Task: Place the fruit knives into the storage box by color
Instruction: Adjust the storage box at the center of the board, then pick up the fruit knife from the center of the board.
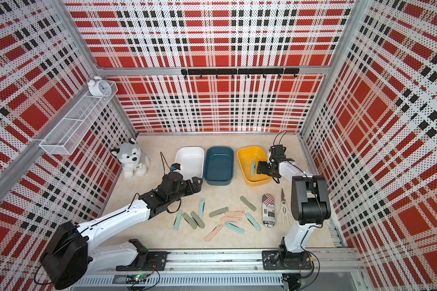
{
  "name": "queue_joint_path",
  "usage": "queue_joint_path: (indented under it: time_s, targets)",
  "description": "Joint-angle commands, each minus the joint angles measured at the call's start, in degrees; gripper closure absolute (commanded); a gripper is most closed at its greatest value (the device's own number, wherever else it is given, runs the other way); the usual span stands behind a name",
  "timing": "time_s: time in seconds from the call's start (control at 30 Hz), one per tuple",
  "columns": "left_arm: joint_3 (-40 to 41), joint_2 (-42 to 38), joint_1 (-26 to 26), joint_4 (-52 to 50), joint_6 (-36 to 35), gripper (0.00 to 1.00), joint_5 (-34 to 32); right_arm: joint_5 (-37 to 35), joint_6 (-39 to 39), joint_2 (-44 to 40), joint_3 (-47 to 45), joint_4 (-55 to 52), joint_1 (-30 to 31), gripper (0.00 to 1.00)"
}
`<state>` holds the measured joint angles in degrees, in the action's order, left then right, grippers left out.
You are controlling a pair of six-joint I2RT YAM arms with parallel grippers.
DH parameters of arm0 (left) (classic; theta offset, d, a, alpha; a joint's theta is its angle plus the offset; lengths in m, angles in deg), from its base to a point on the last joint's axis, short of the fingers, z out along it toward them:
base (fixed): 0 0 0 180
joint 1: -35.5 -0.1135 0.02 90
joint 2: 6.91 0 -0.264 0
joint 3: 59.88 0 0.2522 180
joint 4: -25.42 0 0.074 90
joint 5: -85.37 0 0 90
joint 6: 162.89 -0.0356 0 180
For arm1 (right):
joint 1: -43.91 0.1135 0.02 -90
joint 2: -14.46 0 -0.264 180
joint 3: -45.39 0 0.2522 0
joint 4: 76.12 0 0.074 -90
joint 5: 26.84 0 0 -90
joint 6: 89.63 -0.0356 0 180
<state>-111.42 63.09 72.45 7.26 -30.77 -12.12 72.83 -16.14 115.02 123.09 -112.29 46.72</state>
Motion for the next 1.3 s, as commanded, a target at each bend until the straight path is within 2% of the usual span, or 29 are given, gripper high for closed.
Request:
queue_joint_path:
  time_s: [0.0,0.23,0.3,0.37,0.5,0.57,0.7,0.8,0.97,1.27]
  targets:
    - [-1.4,0.7,0.8,0.1,0.1,0.02,0.0,0.5,-1.1,-3.0,-0.9,1.6,1.5,0.14]
    - [-2.5,1.4,2.3,-3.5,0.0,0.02,-2.4,-0.8,-1.4,-5.1,-2.1,1.3,3.2,0.14]
    - [-3.2,1.7,3.2,-5.6,0.0,0.02,-3.8,-2.5,-0.7,-6.5,-1.6,-0.2,3.2,0.1]
    - [-4.3,2.4,5.0,-9.4,0.5,0.01,-7.2,-4.1,0.0,-8.2,-0.5,-2.5,3.2,0.01]
    - [-8.1,6.4,9.9,-17.9,3.1,0.02,-15.1,-6.4,0.5,-14.0,-0.1,-5.9,3.4,0.0]
    - [-10.3,9.7,11.8,-21.3,4.6,0.01,-17.0,-7.5,0.3,-17.6,-1.4,-6.4,4.1,0.0]
    - [-13.8,16.9,15.7,-25.1,7.3,0.11,-18.4,-8.8,0.1,-23.9,-4.9,-7.7,5.3,0.0]
    - [-15.0,21.6,17.2,-24.9,8.4,0.16,-16.4,-8.9,0.3,-26.1,-6.1,-8.5,5.4,0.0]
    - [-17.7,29.2,18.0,-25.4,8.1,0.3,-12.9,-8.7,0.7,-26.8,-7.7,-8.2,5.5,0.0]
    - [-18.1,31.9,17.5,-26.1,8.5,0.41,-12.6,-7.6,0.1,-27.9,-10.7,-6.1,6.1,0.0]
